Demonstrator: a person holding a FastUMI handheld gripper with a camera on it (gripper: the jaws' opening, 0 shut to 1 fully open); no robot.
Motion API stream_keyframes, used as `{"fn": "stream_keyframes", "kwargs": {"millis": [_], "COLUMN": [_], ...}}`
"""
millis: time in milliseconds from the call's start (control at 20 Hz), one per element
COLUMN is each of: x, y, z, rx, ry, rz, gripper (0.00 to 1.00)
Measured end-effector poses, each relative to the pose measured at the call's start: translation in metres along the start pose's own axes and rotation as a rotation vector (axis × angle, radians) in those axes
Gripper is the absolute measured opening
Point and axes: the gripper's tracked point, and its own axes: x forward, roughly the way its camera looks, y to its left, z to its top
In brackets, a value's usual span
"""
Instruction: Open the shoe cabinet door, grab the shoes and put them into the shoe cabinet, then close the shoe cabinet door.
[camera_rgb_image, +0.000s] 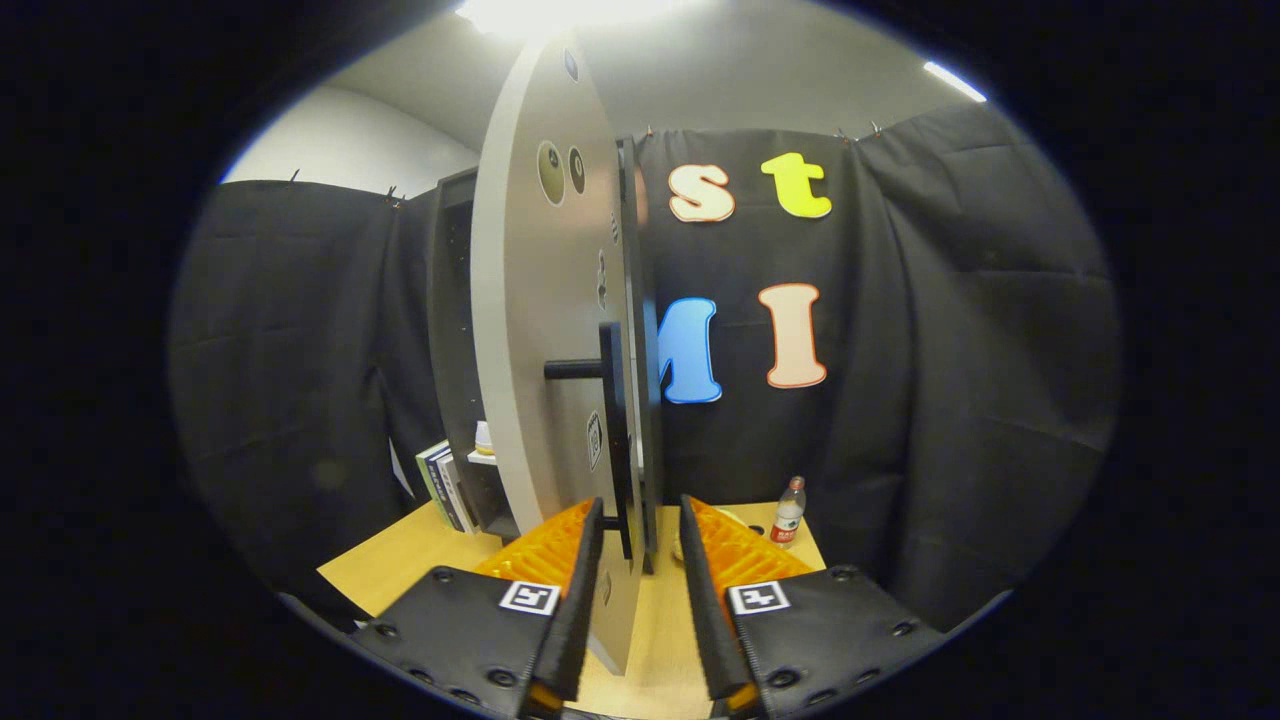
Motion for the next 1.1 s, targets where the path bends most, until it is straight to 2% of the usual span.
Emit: {"fn": "stream_keyframes", "kwargs": {"millis": [100, 300, 450, 700, 850, 1100], "x": [0.006, 0.013, 0.015, 0.011, 0.014, 0.009], "y": [-0.011, 0.005, 0.022, 0.031, 0.033, 0.043], "z": [0.014, 0.026, 0.028, 0.014, 0.004, -0.029], "rx": [-0.044, -0.062, -0.055, -0.107, -0.130, -0.095], "ry": [-0.076, -0.153, -0.175, -0.125, -0.092, 0.032], "rz": [-0.034, 0.034, 0.091, 0.151, 0.161, 0.158], "gripper": [0.57, 0.88, 0.92, 0.97, 0.97, 0.98]}}
